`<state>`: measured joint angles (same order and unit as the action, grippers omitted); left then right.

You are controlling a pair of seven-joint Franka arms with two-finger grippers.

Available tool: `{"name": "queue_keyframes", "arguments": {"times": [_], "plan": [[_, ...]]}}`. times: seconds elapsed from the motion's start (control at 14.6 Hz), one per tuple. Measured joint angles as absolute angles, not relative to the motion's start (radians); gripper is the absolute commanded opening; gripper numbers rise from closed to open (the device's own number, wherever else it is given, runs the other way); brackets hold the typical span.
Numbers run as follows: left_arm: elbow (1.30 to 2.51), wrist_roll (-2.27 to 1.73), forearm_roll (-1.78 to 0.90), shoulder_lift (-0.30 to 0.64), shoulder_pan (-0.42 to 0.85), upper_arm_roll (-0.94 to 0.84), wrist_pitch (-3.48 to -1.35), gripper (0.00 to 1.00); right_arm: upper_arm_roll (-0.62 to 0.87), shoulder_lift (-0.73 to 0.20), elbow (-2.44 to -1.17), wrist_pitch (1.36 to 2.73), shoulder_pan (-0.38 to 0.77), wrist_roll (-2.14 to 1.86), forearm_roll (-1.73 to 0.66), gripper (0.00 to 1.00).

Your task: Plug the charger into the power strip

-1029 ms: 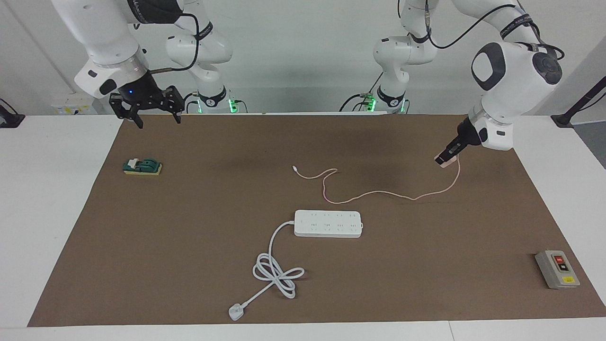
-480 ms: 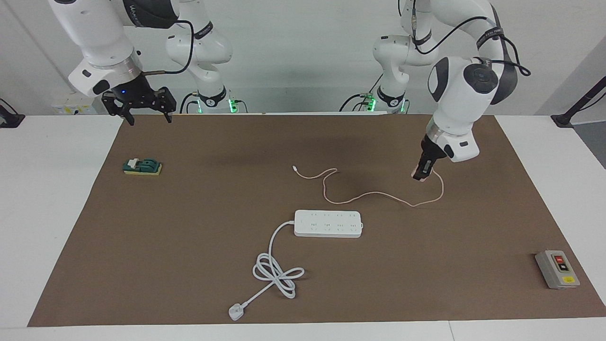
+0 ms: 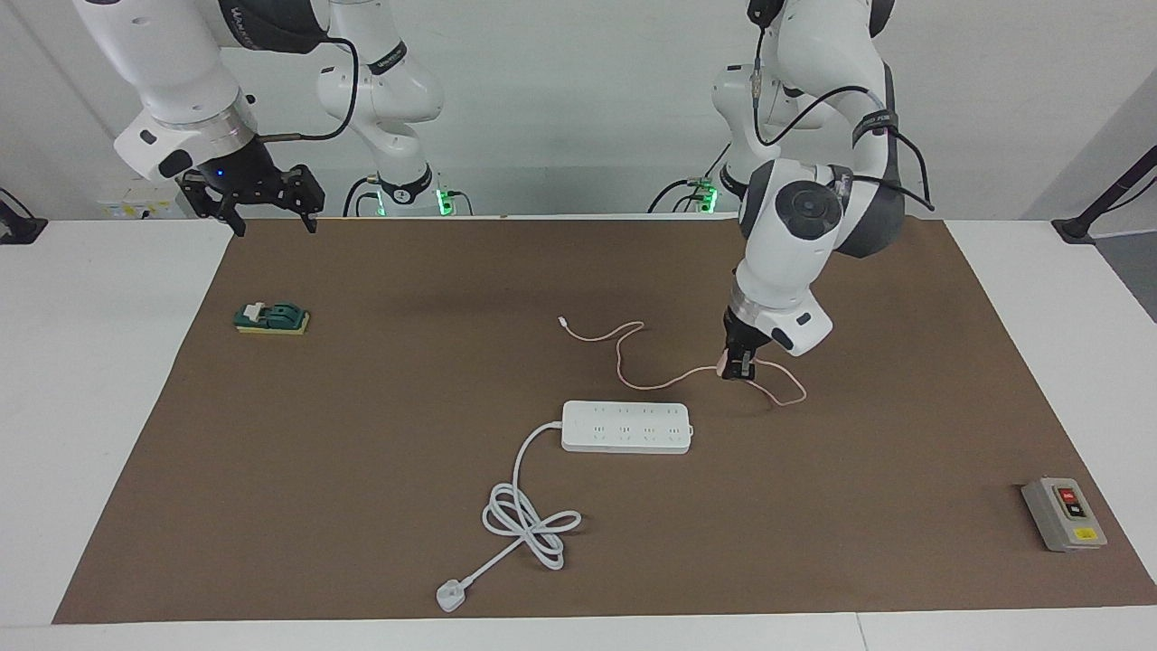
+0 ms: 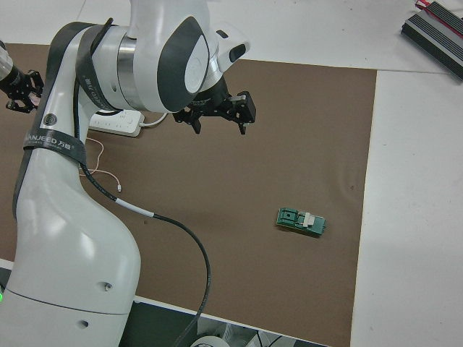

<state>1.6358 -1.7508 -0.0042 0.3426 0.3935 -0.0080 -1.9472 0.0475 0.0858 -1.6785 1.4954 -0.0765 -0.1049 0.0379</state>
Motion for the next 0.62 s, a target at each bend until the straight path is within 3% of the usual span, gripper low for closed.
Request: {"name": "queue_keyframes", "arguments": {"times": [0.21,0.62], "plan": [[1.573,-1.856,0.032,0.432,0.431,-0.008,-1.979,0.0,0.048,0.086,-1.678,1.49,-0.077,-0.105,0.037,1.0],[1.568,-1.93,0.067,0.446,0.449,-0.008,-2.009,0.0,0.048,0.088,-1.678,1.489,-0.078,-0.105,0.036,1.0]]}}
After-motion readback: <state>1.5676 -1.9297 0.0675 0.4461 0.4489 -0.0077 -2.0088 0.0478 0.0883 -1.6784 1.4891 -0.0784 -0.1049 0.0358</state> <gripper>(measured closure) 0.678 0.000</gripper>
